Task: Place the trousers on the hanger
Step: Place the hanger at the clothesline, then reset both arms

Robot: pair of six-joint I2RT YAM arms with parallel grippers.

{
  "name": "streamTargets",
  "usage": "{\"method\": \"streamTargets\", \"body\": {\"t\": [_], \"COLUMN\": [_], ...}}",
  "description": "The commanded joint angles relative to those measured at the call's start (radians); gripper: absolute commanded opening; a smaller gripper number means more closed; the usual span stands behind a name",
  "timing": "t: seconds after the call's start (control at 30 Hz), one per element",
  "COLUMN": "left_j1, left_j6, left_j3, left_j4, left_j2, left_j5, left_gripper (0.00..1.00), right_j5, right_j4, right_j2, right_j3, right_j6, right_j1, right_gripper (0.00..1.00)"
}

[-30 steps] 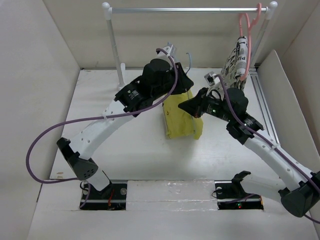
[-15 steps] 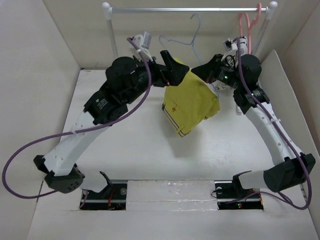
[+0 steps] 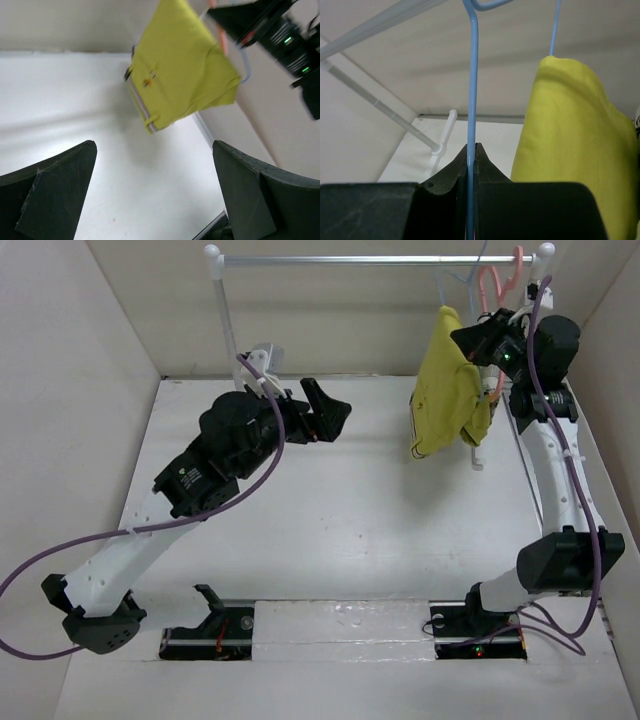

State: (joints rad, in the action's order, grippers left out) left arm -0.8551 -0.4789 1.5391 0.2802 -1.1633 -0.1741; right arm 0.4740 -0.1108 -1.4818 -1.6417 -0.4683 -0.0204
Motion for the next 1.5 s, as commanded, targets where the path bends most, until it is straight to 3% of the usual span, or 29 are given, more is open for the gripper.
{"method": "streamTargets", "body": {"t": [0.0, 0.57, 0.67, 0.7, 0.73, 0.77, 1.03, 1.3, 1.47], "left_j1": [0.008, 0.008, 0.008, 0.008, 0.008, 0.008, 0.008, 0.019, 0.019], "left_j6": [-0.004, -0.036, -0.037, -0.029, -0.024, -0.02, 0.011, -0.016, -0.056], "left_j3": [-0.059, -0.172, -0.169, -0.165, -0.152, -0.145, -0.076, -0.178, -0.319], "left_j4": [-0.003, 0.01, 0.005, 0.005, 0.007, 0.007, 0.02, 0.056, 0.044], "left_j2": [0.004, -0.027, -0.042, -0.047, -0.05, -0.055, -0.073, 0.011, 0.056], "left_j5": [-0.018, 0.015, 0.015, 0.013, 0.009, 0.004, -0.063, -0.194, -0.151], "left_gripper": [0.99, 0.99, 0.99, 0.99, 0.99, 0.99, 0.99, 0.99, 0.99], "right_j5": [-0.037, -0.083, -0.068, -0.071, -0.068, -0.066, -0.08, -0.092, -0.187], "right_j4": [0.115, 0.171, 0.172, 0.166, 0.146, 0.131, -0.033, -0.159, -0.421], "right_j2": [-0.001, -0.184, -0.144, -0.131, -0.115, -0.104, 0.134, 0.555, 0.8], "right_j3": [-0.112, -0.07, -0.032, -0.026, -0.032, -0.039, -0.017, 0.452, 0.661], "right_j6": [0.026, 0.008, 0.028, 0.042, 0.052, 0.086, 0.238, 0.373, 0.488], "right_j1": [-0.027, -0.046, -0.036, -0.036, -0.036, -0.036, -0.036, -0.006, 0.004], "right_gripper": [0.0, 0.0, 0.44, 0.79, 0.95, 1.0, 1.0, 1.0, 1.0]}}
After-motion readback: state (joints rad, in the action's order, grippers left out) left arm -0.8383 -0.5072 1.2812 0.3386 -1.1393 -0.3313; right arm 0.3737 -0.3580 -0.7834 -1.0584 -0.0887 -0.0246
